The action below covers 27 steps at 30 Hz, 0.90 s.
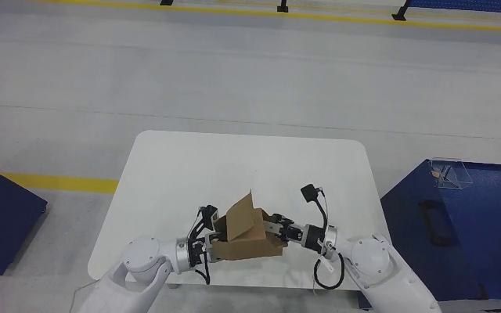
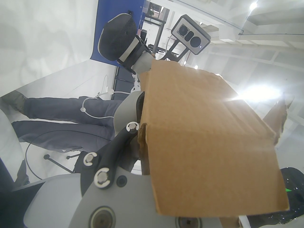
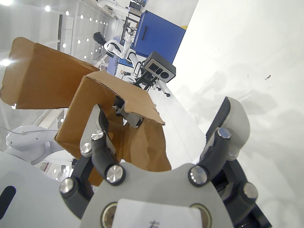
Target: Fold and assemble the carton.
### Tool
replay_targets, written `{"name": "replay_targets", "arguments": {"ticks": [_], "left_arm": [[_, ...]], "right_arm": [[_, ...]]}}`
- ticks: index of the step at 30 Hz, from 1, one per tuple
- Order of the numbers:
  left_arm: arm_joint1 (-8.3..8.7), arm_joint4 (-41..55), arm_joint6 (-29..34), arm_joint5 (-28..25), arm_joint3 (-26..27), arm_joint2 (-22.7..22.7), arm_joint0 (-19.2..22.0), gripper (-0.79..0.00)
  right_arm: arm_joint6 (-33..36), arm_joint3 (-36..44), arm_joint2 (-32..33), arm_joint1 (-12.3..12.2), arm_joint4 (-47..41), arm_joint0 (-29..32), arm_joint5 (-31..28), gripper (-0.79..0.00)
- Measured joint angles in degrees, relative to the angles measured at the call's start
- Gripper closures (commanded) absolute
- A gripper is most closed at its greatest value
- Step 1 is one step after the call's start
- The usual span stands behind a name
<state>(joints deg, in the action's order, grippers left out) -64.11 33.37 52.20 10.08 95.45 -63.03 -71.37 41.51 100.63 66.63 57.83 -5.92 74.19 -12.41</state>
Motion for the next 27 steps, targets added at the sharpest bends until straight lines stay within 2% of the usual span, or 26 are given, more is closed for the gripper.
{"name": "replay_targets", "arguments": {"ticks": [6,12,19,24,27], "left_arm": [[-0.07,0.3,-1.8,-0.6,0.8,-0.1,-0.6,0.0],[-0.37,0.1,-6.1,-6.7,0.7,-0.7,-1.6,0.0],[-0.65,-1.6,-9.0,-10.0,0.5,-0.3,-2.0,0.0],[-0.76,-1.0,-11.2,-11.3,0.2,-1.2,-2.4,0.0],[-0.83,-0.7,-12.3,-11.6,0.0,-1.6,-2.6,0.0]], "right_arm": [[0.3,0.2,0.2,0.1,0.1,-0.1,0.7,-0.785],[0.2,0.6,1.1,0.1,-0.4,0.2,0.7,-0.785],[-0.5,0.8,2.0,0.1,-0.2,0.7,0.5,-0.785],[-5.0,1.8,5.4,-0.1,-0.3,2.9,-1.2,-0.785],[-4.3,2.7,7.0,-0.4,-0.5,4.9,-1.3,-0.785]]}}
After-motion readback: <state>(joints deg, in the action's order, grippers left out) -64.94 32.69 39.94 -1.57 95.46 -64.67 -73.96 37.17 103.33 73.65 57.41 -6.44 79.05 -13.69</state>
